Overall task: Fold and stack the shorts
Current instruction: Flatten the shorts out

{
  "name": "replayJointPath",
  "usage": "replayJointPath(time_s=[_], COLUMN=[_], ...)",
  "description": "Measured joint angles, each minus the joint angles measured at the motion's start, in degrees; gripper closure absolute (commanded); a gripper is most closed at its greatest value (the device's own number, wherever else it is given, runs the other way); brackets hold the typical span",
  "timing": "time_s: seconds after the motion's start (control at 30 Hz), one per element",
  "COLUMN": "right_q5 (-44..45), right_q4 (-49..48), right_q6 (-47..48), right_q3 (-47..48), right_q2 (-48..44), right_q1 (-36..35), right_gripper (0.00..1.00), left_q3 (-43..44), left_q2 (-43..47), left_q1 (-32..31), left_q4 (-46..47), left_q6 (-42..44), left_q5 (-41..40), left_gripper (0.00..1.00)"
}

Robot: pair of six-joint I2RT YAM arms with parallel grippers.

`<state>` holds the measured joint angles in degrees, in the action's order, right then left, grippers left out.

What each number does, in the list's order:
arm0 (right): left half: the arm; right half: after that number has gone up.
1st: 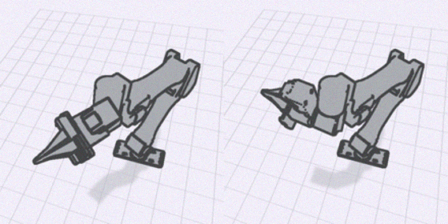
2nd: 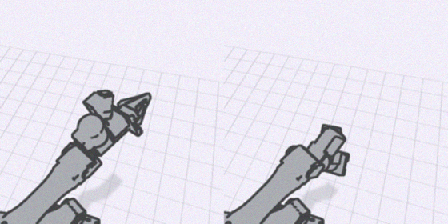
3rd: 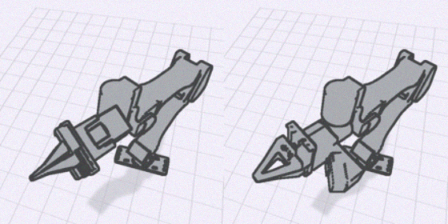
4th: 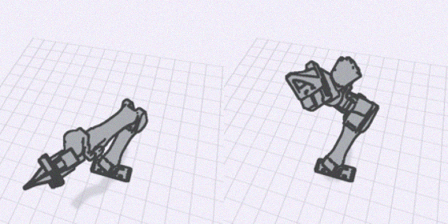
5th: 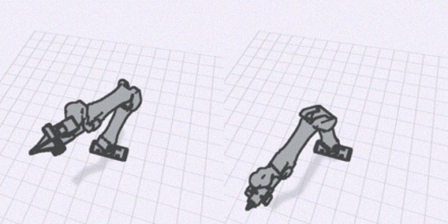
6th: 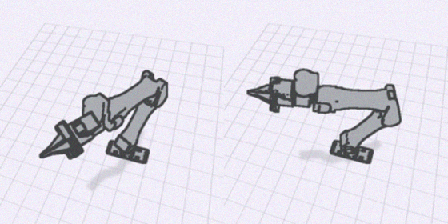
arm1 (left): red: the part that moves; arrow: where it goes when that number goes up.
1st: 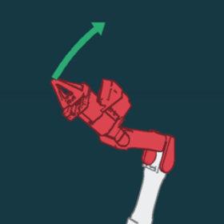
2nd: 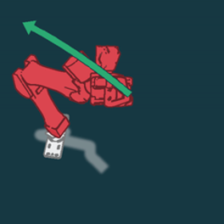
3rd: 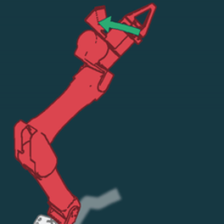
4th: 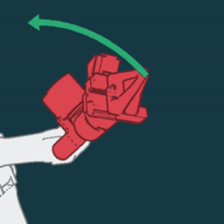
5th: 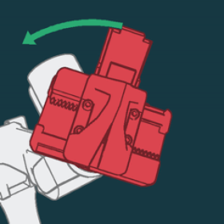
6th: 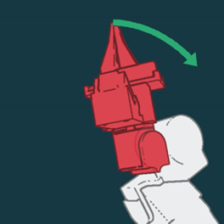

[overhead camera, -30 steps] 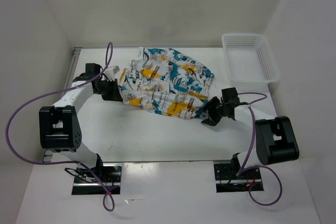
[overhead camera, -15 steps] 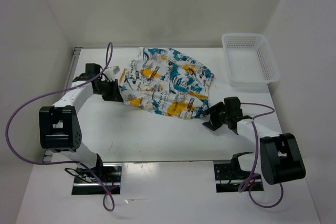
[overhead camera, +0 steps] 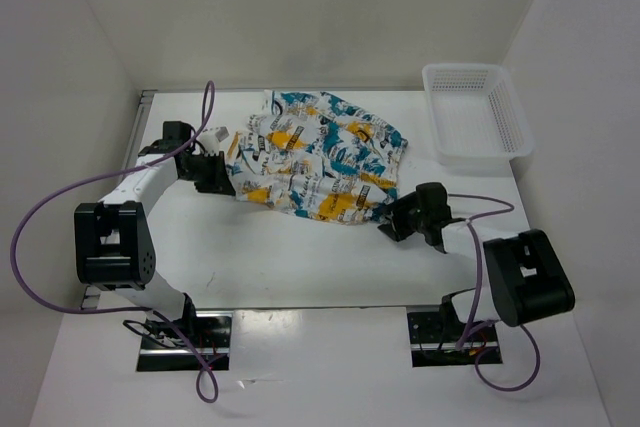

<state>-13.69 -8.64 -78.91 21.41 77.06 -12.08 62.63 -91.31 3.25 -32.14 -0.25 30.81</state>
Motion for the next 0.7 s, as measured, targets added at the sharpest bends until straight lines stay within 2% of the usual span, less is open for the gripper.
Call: replayJointPath(time_s=[0.03, 0.13, 0.17, 0.27, 0.37, 0.5, 0.7], right_q5=[0.42, 2.51, 3.48, 7.45, 10.49, 10.40, 11.41], right_q4=[-0.76, -1.18, -0.52, 4.00, 9.22, 12.46, 19.76], right_q6=[-0.20, -0.50, -0.48, 0.74, 3.61, 8.50, 18.03], right_q3=[0.68, 2.49, 3.04, 6.23, 11.72, 16.65, 21.44], right_q2=[1.33, 4.13, 4.81, 4.92, 3.63, -2.14, -8.96], right_q1=[-0.61, -1.73, -1.86, -1.97, -1.53, 0.70, 8.20], right_gripper=[0.47, 0.75, 0.88, 1.00, 1.00, 1.00, 1.00], left_q3=[0.00, 0.00, 0.00, 0.94, 2.97, 5.92, 7.52], left_q2=[0.00, 0.07, 0.20, 0.55, 1.16, 2.69, 5.38], left_q1=[0.02, 0.17, 0.28, 1.27, 3.39, 6.34, 9.22], left_q4=[-0.04, -0.17, -0.37, -1.55, -2.49, -3.15, -2.97], left_q6=[0.00, 0.00, 0.00, 0.00, -0.07, -0.20, -0.07], left_q5=[0.02, 0.15, 0.17, 0.35, 0.87, 3.30, 3.56], left_gripper=[1.00, 1.00, 1.00, 1.00, 1.00, 1.00, 1.00])
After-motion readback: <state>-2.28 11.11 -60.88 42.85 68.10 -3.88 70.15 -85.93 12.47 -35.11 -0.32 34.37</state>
